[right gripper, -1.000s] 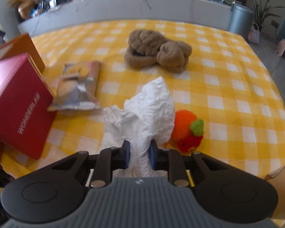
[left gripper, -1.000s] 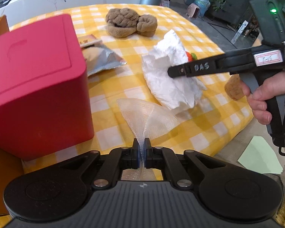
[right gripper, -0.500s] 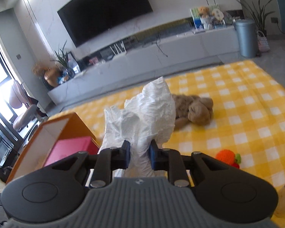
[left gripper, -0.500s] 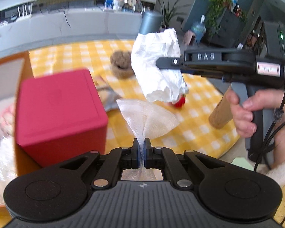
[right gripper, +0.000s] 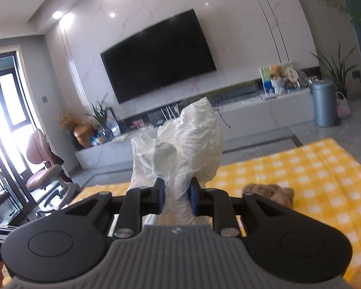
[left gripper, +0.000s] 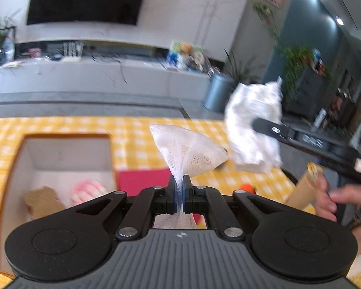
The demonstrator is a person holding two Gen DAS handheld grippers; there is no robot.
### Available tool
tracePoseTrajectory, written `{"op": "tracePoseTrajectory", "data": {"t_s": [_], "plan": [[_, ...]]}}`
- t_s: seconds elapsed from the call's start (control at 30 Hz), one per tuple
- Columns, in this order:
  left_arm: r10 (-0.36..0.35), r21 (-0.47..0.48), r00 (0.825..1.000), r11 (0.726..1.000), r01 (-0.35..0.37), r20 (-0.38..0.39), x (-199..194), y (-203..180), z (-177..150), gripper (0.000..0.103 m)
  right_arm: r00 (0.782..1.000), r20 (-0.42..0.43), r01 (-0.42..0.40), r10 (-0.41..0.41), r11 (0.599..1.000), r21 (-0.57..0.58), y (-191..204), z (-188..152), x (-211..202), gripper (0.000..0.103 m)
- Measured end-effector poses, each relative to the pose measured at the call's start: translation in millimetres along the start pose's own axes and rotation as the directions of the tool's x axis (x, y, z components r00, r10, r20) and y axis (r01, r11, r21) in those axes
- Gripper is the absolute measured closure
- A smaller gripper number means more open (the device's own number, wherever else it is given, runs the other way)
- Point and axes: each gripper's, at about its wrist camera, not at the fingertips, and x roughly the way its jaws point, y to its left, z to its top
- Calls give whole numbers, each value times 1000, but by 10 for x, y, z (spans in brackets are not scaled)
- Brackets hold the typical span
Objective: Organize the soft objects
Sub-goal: 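Carry the white cloth and mesh bag over the orange box with both tools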
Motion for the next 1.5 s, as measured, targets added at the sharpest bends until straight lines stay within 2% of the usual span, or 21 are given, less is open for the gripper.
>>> {"op": "tracePoseTrajectory", "data": {"t_s": [0.13, 0.27, 0.4, 0.53, 0.67, 0.8, 0.87, 1.0, 1.1, 1.23, 1.33, 1.5], "plan": [[48, -21, 998, 999, -47, 37, -157, 188, 47, 99, 998, 38, -51, 52, 998, -28, 229, 55, -85, 84], [92, -72, 994, 994, -87, 63, -290, 431, 53, 99, 995, 31, -90, 94, 989, -117, 479, 20, -71, 84], [117, -127, 989, 986, -106, 86, -391, 705, 65, 99, 993, 1, -116, 117, 983, -140, 637, -34, 51, 83], [167, -173, 976, 975, -142, 140, -547, 1024, 58, 99, 984, -54, -174, 167, 972, -155, 805, -162, 260, 83], [238, -209, 953, 958, -199, 185, -637, 1293, 50, 99, 979, -127, -183, 159, 962, -201, 1156, -275, 587, 83], [189, -246, 959, 960, -135, 211, -658, 1617, 51, 99, 968, -212, -185, 132, 948, -257, 1542, -438, 1052, 83], [169, -252, 960, 961, -111, 225, -642, 1749, 19, 99, 960, -267, -167, 91, 946, -279, 1708, -557, 1346, 83], [141, -291, 970, 953, -80, 197, -526, 1939, -79, 99, 924, -383, -182, 8, 890, -419, 2004, -852, 1923, 83], [168, -323, 975, 939, -114, 143, -399, 2046, -149, 99, 892, -449, -176, -44, 883, -435, 2077, -994, 2284, 83], [189, -388, 979, 910, -146, 75, -339, 2167, -204, 99, 860, -488, -149, -153, 838, -525, 2165, -1168, 2712, 82], [198, -412, 978, 898, -156, 61, -346, 2244, -269, 99, 819, -549, -182, -169, 830, -527, 2125, -1244, 2991, 82], [200, -457, 979, 875, -159, 44, -382, 2332, -291, 99, 765, -579, -158, -281, 790, -592, 2092, -1401, 3352, 82]]}}
